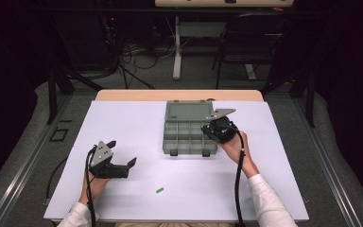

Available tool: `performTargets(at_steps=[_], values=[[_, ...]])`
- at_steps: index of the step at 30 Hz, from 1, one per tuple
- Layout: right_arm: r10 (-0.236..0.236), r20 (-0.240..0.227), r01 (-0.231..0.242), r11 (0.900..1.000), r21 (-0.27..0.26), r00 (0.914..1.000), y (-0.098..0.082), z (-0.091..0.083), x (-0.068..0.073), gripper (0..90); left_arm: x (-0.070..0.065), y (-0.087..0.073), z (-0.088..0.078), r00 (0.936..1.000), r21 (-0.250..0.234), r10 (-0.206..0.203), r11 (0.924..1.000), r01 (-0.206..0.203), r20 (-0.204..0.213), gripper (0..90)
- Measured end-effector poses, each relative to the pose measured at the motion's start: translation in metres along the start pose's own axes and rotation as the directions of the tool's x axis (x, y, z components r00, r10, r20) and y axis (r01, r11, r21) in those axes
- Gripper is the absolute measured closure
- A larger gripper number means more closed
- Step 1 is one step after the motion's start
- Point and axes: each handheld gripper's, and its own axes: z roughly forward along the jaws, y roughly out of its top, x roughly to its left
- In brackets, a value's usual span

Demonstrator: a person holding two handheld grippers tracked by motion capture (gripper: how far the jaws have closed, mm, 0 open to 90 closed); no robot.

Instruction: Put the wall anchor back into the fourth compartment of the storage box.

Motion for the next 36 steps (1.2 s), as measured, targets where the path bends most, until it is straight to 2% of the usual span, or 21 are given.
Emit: performTargets(at_steps=[12,23,30,34,36], values=[[0.032,0.035,-0.034,0.998,0.053,0.9989,0.003,0.02,-0.016,84.2,0.0,0.0,0.0,1.0,0.0,-0.002,1.0,0.002,-0.003,0.0],[0.065,0.056,-0.071,0.993,0.097,0.9963,0.0,0.039,-0.023,83.5,0.0,0.0,-0.001,1.0,0.0,0.0,1.0,0.0,-0.002,0.0],[0.11,0.052,-0.113,0.991,0.076,0.9926,-0.003,0.036,-0.024,69.5,0.0,0.0,-0.001,1.0,-0.004,-0.003,1.0,0.003,-0.002,0.0],[0.13,0.035,-0.132,0.989,0.064,0.9909,-0.003,0.029,-0.024,49.8,0.0,0.0,-0.001,1.0,-0.004,-0.005,1.0,0.005,-0.003,0.0],[0.128,0.025,-0.129,0.99,0.049,0.9914,-0.004,0.024,-0.022,43.1,0.0,0.001,-0.001,1.0,-0.005,-0.004,1.0,0.004,-0.005,0.0]])
